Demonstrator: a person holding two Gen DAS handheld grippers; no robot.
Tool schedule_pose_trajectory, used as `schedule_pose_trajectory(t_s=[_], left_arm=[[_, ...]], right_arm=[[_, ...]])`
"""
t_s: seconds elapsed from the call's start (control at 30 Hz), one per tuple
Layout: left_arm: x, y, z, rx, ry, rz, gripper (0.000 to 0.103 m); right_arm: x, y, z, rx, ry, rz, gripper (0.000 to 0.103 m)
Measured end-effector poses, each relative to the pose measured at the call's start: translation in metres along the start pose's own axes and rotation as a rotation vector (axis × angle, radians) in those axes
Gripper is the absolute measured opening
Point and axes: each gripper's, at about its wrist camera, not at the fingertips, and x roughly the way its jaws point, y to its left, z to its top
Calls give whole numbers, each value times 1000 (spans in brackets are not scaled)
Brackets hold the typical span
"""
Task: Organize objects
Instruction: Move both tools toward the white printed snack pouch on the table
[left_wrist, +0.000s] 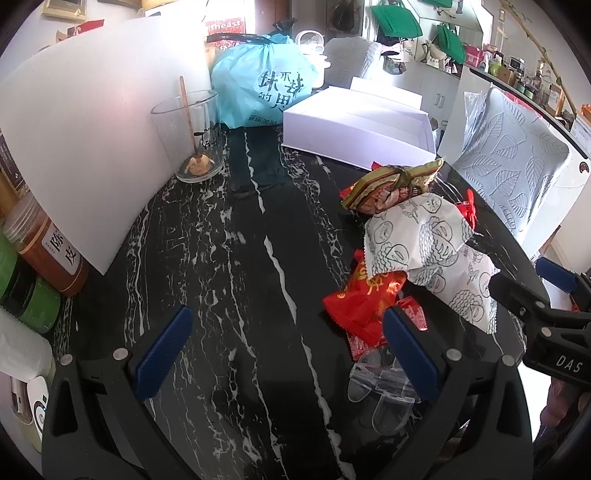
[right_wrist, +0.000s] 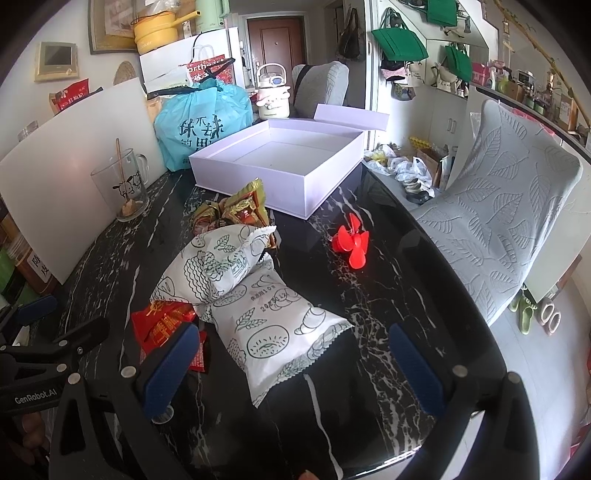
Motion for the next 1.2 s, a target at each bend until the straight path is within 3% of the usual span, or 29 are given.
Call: schedule_pose_trajectory(t_s=[0.73,1.2], left_arm=[[10,3,-13,-17,64,-15,103],[13,27,-36,-67,107,-18,103]], right_arm=[[8,6,-10,-16,39,43,103],[5,30,-31,-74,76,162,103]])
